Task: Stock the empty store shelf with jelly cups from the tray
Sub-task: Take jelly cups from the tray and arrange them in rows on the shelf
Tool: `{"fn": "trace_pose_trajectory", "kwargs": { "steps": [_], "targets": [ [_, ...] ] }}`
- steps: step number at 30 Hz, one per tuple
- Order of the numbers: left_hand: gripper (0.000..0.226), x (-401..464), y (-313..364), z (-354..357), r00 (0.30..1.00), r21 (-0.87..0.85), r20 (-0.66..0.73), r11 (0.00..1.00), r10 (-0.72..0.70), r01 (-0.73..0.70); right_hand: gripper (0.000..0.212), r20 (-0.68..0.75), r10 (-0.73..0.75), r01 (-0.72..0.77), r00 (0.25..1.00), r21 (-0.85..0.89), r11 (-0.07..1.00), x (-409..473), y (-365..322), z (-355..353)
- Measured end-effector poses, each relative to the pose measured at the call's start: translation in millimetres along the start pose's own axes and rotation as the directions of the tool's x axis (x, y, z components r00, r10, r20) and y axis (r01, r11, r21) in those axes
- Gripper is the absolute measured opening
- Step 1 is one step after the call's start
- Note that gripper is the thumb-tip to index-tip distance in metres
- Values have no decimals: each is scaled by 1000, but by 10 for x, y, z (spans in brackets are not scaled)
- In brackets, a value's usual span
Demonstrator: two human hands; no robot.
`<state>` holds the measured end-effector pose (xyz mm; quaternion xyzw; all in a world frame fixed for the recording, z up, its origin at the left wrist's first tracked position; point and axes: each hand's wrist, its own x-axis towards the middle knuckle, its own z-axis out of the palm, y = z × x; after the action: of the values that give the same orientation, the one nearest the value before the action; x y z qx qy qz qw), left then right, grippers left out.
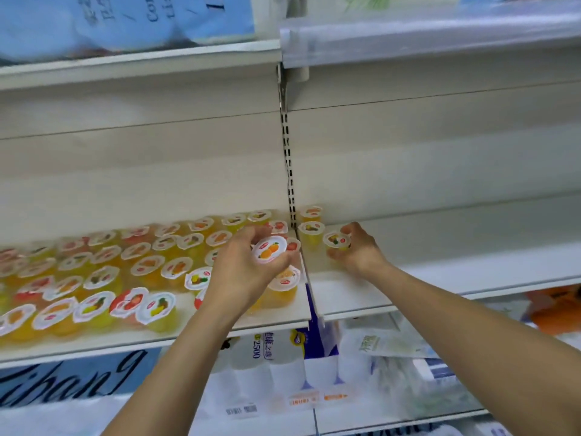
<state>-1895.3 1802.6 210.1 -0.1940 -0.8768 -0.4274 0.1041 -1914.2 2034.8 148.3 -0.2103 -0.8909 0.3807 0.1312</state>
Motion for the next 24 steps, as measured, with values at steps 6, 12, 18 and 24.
{"fn": "trace_pose_trajectory", "kwargs": {
  "steps": [6,12,18,24],
  "targets": [
    [50,71,55,115,999,5,20,1000,27,-27,84,-33,-68,66,997,-64,996,-49,26,-31],
    [58,191,204,428,990,143,106,983,96,-111,54,-55,-253,242,966,-158,957,-274,98,-303],
    [55,352,264,762,959,419,254,879,128,-228,39,-42,-296,280,954,-223,934,-610,317,-583],
    [65,438,205,957,951,537,309,821,20,-192,36,-73,-306,286,949,-207,936,-780,472,-810]
  ]
}}
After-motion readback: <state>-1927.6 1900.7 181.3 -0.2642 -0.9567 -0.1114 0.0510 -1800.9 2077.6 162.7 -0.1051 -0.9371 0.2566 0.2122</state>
